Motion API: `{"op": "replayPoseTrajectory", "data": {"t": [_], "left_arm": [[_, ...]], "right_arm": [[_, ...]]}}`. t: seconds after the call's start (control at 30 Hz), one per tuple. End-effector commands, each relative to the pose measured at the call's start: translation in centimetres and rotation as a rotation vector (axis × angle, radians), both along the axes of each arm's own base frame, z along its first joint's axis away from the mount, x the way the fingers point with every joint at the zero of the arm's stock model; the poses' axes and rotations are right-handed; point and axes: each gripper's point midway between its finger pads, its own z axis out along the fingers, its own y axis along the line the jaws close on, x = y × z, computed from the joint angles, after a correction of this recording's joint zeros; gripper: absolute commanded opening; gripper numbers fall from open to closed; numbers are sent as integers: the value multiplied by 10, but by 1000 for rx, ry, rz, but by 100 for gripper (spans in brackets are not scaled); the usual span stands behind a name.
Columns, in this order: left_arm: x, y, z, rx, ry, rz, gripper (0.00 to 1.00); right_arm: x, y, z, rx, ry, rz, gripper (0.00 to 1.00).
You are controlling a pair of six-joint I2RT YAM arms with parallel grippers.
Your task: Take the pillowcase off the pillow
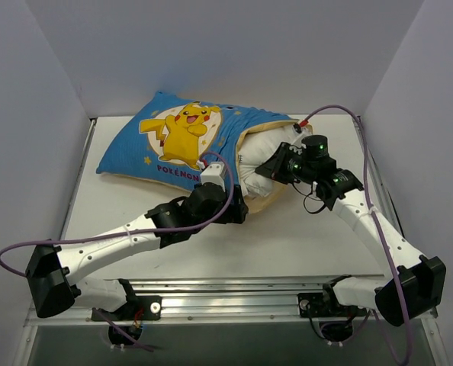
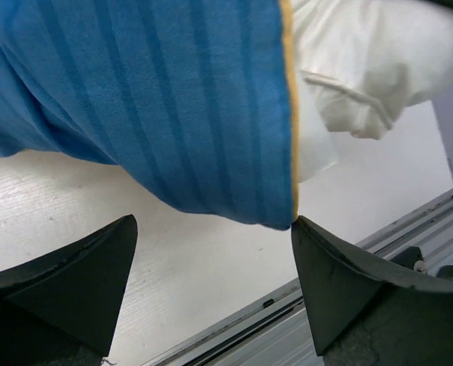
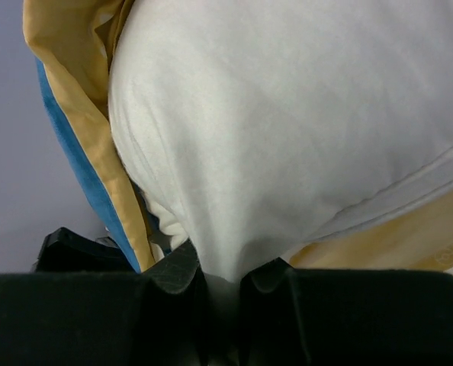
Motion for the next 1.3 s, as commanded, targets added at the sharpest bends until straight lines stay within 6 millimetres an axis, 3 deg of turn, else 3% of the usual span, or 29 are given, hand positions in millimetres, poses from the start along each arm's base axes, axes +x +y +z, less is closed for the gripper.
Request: {"op": "replayPoseTrajectory", "data": {"t": [0.0,0.1,0.13,0.2,0.23,0.27,0.3,0.47,0.63,0.7,0.73,0.87,0.9,0.97,1.0,1.03,1.1,1.17,1.27], "left_arm": [[13,-12,7,-35,-25,40,89],[21,-14,-1,-10,-34,62,72],[23,-12,-9,14,-28,77,54],[28,2,-23,62,-9,137,32],[34,15,-27,86,-19,201,11],[38,25,-31,95,-16,243,3],[44,36,-35,90,-3,302,2],[69,106,-63,97,29,563,2],[94,173,-89,197,35,769,2],[99,183,-100,199,73,793,2],[104,188,-106,206,90,805,2],[115,164,-102,156,91,706,2],[114,160,-103,146,100,689,2],[107,155,-104,126,131,656,4],[99,154,-105,113,148,634,9],[94,154,-107,104,161,621,23],[77,158,-110,81,187,605,36],[64,157,-111,57,210,570,49],[46,159,-108,31,239,529,62]], "right_arm": [[19,10,68,76,-235,5,0],[17,12,68,77,-231,11,0],[15,11,71,78,-236,12,0],[12,11,76,76,-242,22,0],[7,10,82,73,-240,33,0],[4,10,83,68,-234,46,0],[1,10,88,74,-241,59,0],[-34,15,128,122,-276,213,0],[-62,-5,173,164,-339,287,0],[-73,-5,175,155,-358,353,0],[-78,-2,165,147,-322,381,0],[-105,19,113,111,-231,536,0],[-112,23,84,95,-173,568,0],[-130,31,57,66,-147,635,0],[-133,29,32,36,-94,626,0],[-137,26,17,7,-55,625,20],[-137,18,-4,-53,-3,604,46],[-143,10,-12,-112,12,626,73],[-134,0,8,-202,-66,608,86]]}}
